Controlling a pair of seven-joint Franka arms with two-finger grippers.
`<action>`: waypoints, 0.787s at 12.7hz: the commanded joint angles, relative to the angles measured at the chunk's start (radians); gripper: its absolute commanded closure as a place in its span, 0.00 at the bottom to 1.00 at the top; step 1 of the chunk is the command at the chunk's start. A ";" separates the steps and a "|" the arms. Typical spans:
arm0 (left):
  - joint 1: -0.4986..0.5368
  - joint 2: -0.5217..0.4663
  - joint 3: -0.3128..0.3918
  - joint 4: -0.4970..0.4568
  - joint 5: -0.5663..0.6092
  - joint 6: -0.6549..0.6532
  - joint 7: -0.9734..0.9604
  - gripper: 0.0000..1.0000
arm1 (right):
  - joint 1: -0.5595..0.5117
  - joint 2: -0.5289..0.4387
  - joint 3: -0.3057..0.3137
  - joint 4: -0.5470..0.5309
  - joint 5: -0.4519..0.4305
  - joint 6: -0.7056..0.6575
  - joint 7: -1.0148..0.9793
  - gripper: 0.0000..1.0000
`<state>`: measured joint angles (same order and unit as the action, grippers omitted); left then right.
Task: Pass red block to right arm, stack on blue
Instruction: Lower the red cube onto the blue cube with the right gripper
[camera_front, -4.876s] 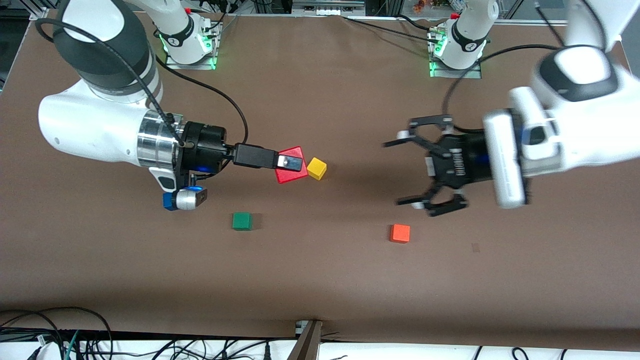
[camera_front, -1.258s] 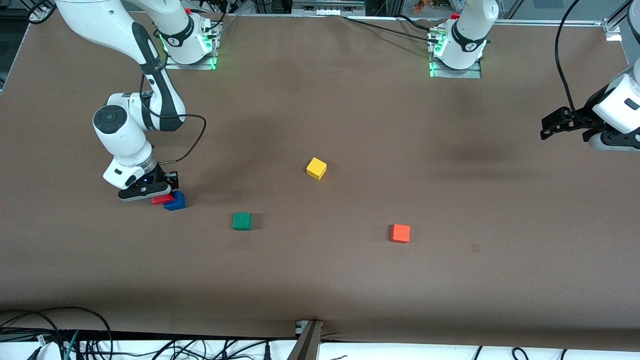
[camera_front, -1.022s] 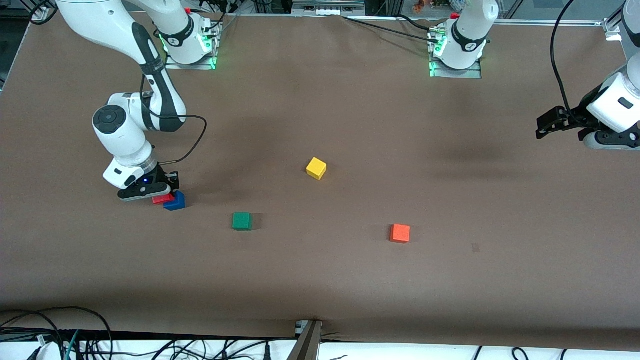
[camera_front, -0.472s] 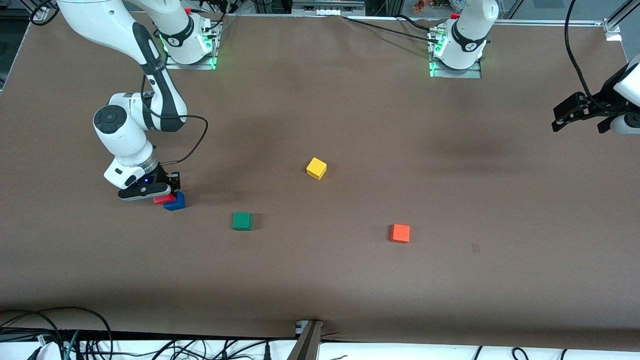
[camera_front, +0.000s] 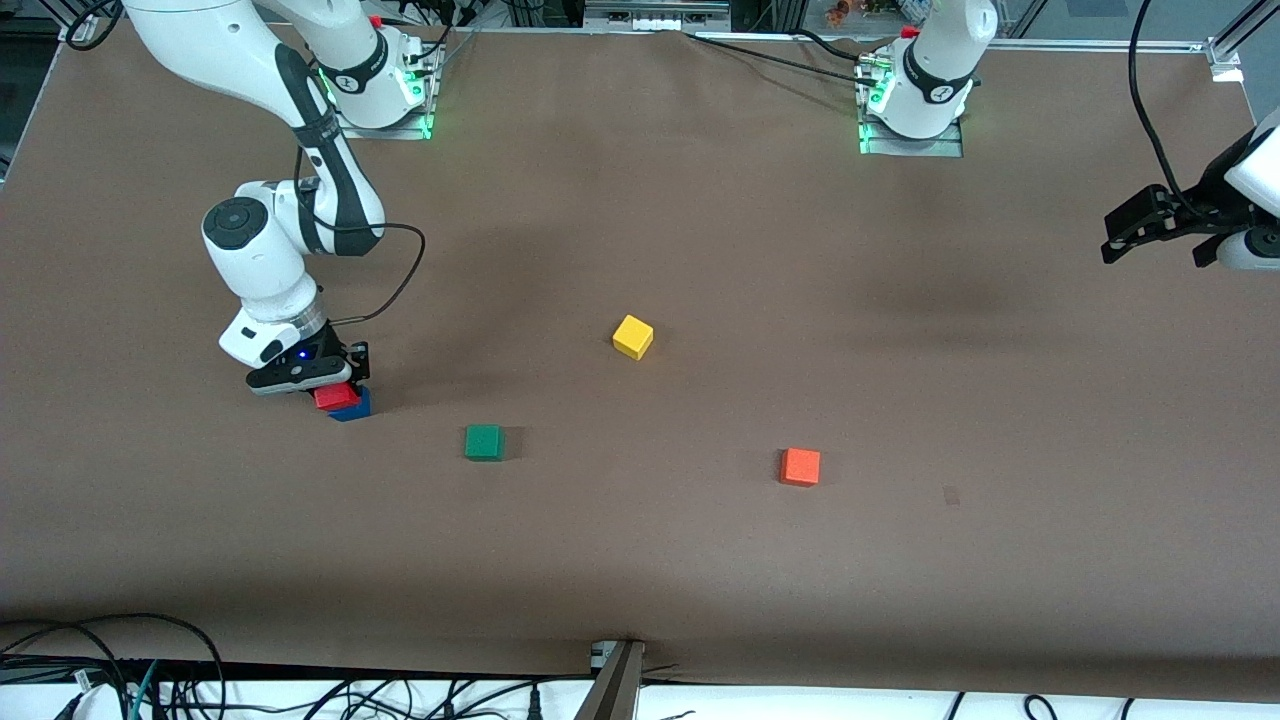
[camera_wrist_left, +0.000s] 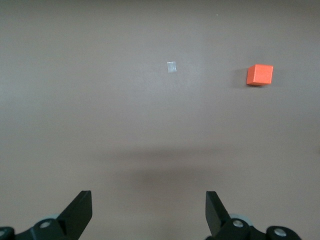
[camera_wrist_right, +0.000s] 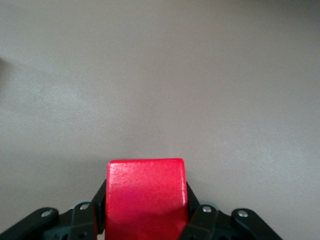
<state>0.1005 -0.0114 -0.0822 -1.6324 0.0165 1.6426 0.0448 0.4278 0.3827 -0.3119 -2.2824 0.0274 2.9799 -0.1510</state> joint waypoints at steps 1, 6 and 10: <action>-0.008 0.050 -0.005 0.077 -0.007 -0.032 0.000 0.00 | -0.001 -0.031 0.008 -0.031 0.011 0.019 0.007 0.98; -0.007 0.050 -0.010 0.079 -0.017 -0.033 0.006 0.00 | -0.003 -0.031 0.007 -0.035 0.011 0.019 0.007 0.98; 0.005 0.050 -0.008 0.075 -0.020 -0.033 0.004 0.00 | -0.003 -0.031 0.005 -0.035 0.012 0.019 0.007 0.98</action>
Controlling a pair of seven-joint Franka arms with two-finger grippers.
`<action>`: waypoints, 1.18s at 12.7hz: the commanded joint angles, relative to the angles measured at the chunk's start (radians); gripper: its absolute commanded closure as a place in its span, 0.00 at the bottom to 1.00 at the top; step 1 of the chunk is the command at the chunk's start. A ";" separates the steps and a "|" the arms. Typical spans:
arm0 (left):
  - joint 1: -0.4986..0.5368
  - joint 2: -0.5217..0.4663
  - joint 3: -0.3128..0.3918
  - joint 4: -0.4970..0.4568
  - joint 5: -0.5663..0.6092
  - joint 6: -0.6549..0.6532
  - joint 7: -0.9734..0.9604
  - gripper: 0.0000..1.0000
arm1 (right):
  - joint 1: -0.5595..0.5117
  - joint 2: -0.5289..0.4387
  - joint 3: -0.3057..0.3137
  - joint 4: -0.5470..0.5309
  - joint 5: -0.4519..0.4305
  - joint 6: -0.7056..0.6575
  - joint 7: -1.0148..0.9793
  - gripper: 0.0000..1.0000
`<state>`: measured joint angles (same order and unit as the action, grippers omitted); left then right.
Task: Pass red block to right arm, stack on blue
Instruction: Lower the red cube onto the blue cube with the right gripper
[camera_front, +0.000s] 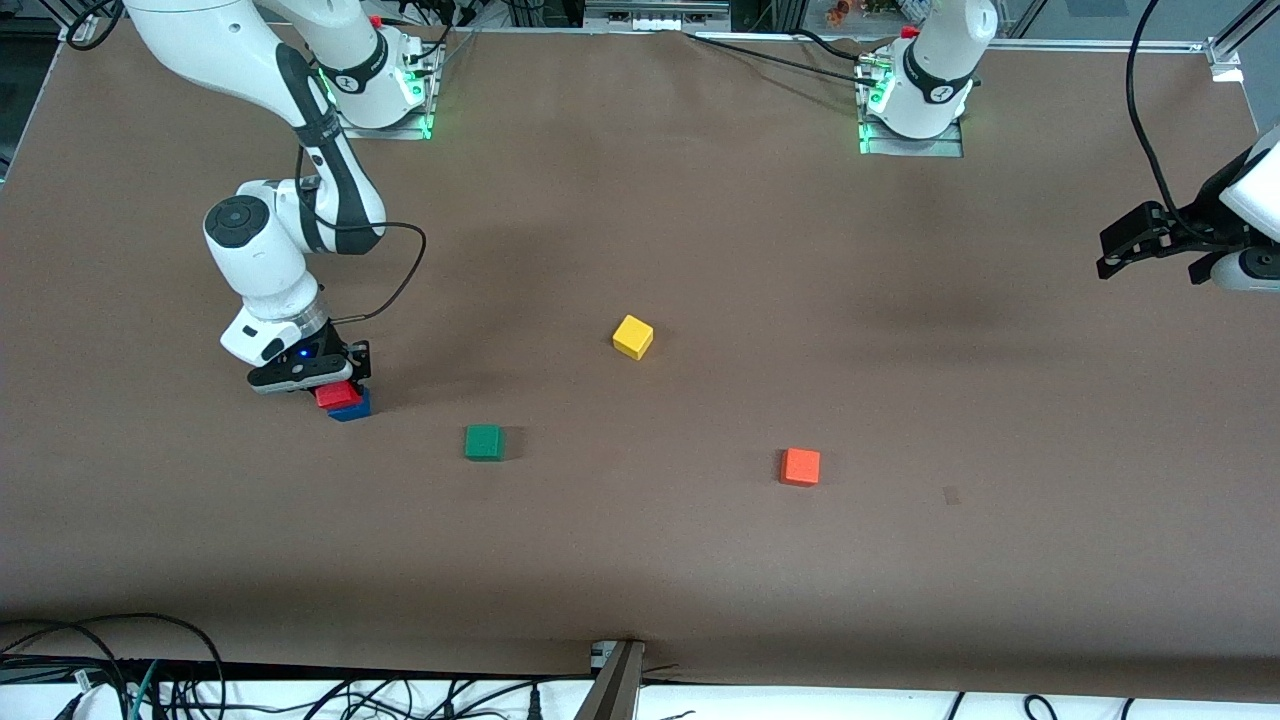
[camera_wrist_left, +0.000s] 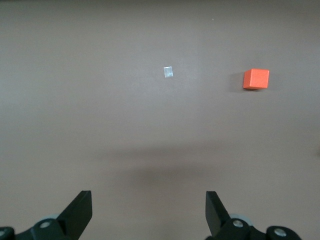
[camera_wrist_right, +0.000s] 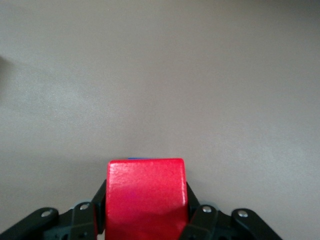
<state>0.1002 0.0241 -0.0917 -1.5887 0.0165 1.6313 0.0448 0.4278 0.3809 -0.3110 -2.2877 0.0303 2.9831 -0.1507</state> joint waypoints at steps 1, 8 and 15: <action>0.003 0.016 0.001 0.033 -0.018 -0.022 0.004 0.00 | -0.003 -0.030 0.004 -0.030 0.010 0.016 0.006 0.98; -0.004 0.014 0.000 0.033 -0.017 -0.022 0.004 0.00 | -0.015 -0.028 0.001 -0.029 0.010 0.014 0.002 0.98; -0.004 0.014 0.001 0.033 -0.018 -0.022 0.004 0.00 | -0.017 -0.027 0.001 -0.024 0.010 0.011 -0.001 0.43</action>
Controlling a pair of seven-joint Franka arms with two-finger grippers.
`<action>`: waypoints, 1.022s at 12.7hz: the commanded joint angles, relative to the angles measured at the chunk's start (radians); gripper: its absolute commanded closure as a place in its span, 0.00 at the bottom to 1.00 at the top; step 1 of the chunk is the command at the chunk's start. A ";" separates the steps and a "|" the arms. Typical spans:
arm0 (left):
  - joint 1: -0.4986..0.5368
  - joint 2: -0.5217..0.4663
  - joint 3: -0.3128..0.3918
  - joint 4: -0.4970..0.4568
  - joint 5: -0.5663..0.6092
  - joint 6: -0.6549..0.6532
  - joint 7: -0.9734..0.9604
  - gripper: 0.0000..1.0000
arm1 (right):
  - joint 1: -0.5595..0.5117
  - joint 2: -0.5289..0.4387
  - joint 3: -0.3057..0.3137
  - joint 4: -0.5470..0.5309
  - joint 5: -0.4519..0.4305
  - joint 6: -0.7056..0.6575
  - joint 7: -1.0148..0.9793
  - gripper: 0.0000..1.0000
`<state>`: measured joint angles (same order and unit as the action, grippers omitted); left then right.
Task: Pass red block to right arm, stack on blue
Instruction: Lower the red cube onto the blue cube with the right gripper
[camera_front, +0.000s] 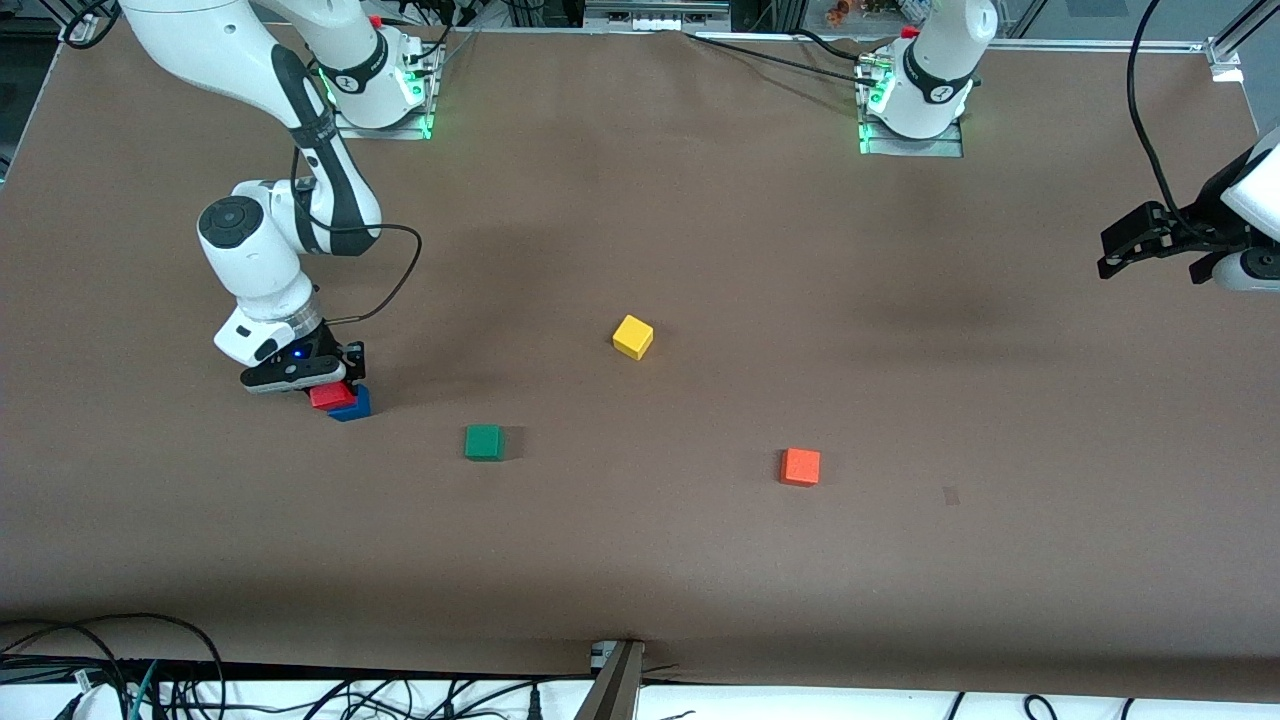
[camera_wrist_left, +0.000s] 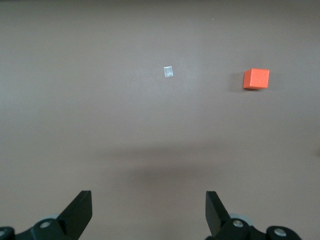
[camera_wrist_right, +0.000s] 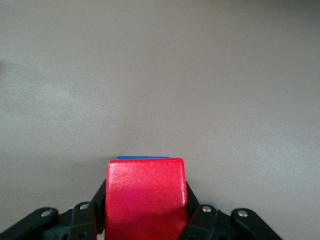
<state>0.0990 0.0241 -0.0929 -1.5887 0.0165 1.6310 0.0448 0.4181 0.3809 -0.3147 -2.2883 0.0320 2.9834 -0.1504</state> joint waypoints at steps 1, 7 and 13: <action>-0.002 0.014 0.002 0.033 -0.018 -0.022 0.006 0.00 | -0.007 -0.025 0.005 -0.022 0.008 0.011 -0.003 0.00; -0.002 0.016 0.001 0.033 -0.018 -0.022 0.006 0.00 | -0.005 -0.037 0.005 0.009 0.009 0.003 -0.009 0.00; -0.002 0.016 0.001 0.033 -0.018 -0.022 0.004 0.00 | -0.004 -0.053 0.005 0.235 0.006 -0.434 -0.011 0.00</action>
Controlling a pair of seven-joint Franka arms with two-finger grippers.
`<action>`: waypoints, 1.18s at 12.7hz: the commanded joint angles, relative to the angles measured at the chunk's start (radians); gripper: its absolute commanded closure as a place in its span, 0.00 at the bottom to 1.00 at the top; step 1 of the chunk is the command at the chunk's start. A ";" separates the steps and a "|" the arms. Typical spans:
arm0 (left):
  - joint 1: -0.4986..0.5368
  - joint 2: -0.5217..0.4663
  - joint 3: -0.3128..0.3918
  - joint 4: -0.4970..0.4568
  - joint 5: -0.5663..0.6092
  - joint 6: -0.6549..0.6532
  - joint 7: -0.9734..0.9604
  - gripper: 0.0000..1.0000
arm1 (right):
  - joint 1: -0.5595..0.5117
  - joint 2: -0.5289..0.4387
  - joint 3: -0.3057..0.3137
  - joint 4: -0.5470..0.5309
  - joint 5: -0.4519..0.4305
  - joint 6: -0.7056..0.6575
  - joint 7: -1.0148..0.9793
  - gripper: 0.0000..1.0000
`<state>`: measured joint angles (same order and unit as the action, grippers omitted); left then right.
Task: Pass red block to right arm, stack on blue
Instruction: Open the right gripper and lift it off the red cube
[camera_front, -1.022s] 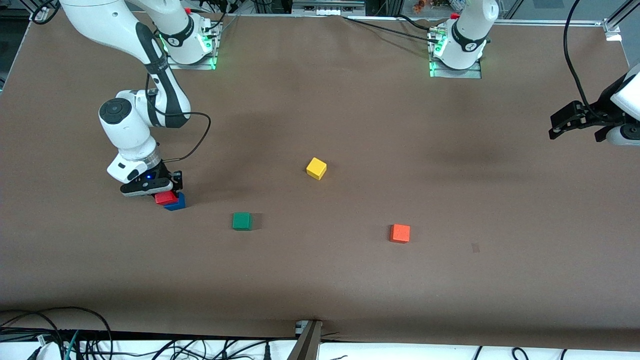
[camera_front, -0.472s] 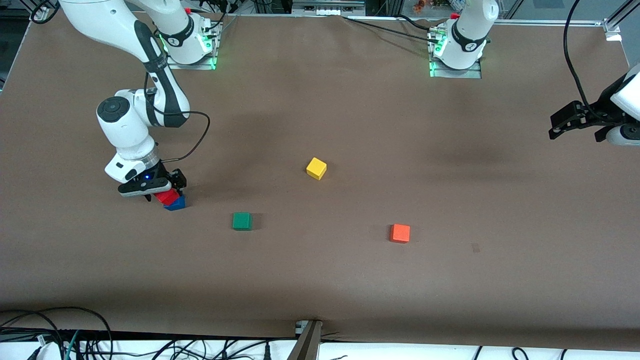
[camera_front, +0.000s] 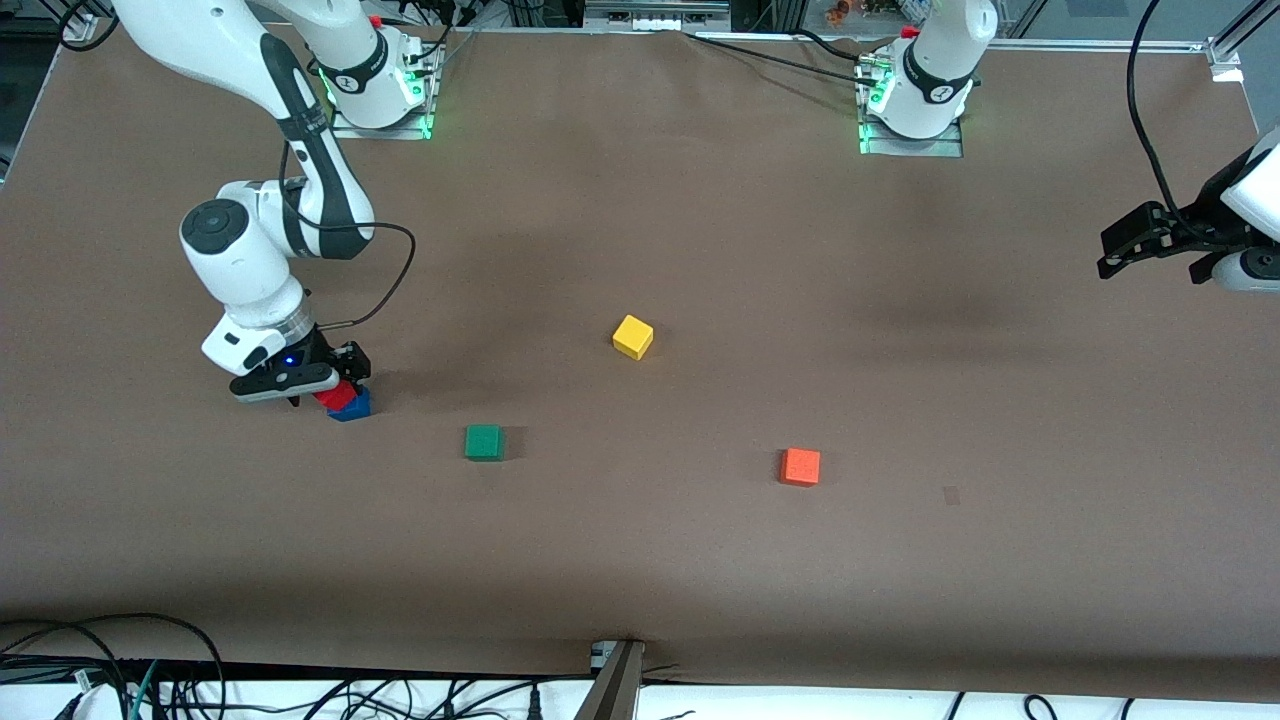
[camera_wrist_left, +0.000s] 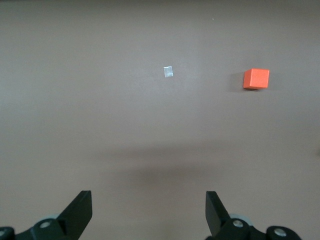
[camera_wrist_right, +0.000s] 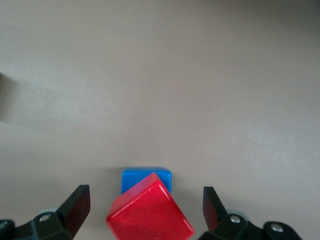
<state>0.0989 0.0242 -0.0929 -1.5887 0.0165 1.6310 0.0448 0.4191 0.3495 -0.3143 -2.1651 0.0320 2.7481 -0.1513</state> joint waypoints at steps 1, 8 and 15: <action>-0.002 0.016 0.002 0.033 -0.018 -0.022 0.004 0.00 | -0.006 -0.021 0.001 0.193 0.008 -0.332 -0.011 0.00; -0.002 0.016 0.001 0.033 -0.018 -0.022 0.004 0.00 | -0.032 -0.015 -0.035 0.615 0.009 -0.985 -0.033 0.00; -0.002 0.017 0.002 0.032 -0.018 -0.022 0.003 0.00 | -0.032 -0.021 -0.049 0.799 0.009 -1.284 0.011 0.00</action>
<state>0.0987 0.0247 -0.0929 -1.5886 0.0165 1.6310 0.0448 0.3933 0.3189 -0.3634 -1.4353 0.0319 1.5534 -0.1636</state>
